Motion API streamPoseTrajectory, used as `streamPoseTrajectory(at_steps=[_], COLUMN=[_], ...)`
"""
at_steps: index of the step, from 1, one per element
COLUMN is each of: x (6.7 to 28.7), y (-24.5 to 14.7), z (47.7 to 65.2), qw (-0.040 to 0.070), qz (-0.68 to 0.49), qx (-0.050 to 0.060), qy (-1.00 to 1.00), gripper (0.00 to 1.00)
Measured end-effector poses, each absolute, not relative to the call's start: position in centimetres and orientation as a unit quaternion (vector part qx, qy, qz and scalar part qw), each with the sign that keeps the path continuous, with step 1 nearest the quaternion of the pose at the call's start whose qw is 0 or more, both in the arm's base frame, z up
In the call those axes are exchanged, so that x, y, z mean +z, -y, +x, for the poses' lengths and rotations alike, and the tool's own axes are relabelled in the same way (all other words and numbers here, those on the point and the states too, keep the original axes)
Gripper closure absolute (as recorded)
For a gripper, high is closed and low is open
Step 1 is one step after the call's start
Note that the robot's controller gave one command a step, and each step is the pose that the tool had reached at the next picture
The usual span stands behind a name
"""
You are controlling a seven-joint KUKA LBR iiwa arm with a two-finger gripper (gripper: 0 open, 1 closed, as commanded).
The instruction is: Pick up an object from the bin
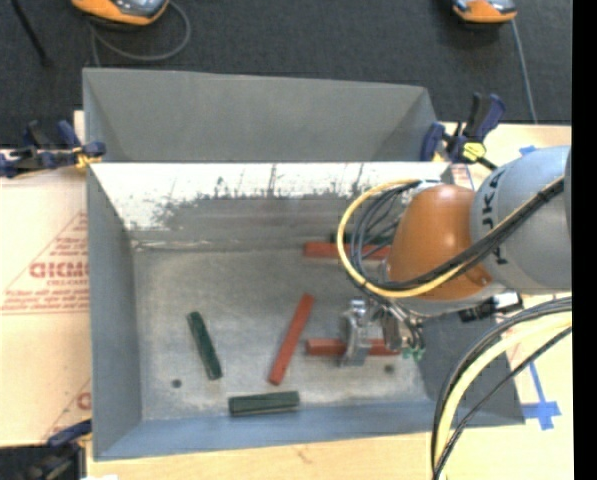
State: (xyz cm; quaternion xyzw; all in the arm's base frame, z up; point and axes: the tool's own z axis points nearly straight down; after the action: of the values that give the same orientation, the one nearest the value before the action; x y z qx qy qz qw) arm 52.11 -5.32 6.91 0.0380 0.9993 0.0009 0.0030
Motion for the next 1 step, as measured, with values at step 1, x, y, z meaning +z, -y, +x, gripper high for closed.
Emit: streamPoseTrajectory(at_steps=[1], x=[16.79], y=[5.34], z=[52.4], qw=[0.006], qz=[0.04], qx=[0.0], qy=[-0.999], gripper=[1.0])
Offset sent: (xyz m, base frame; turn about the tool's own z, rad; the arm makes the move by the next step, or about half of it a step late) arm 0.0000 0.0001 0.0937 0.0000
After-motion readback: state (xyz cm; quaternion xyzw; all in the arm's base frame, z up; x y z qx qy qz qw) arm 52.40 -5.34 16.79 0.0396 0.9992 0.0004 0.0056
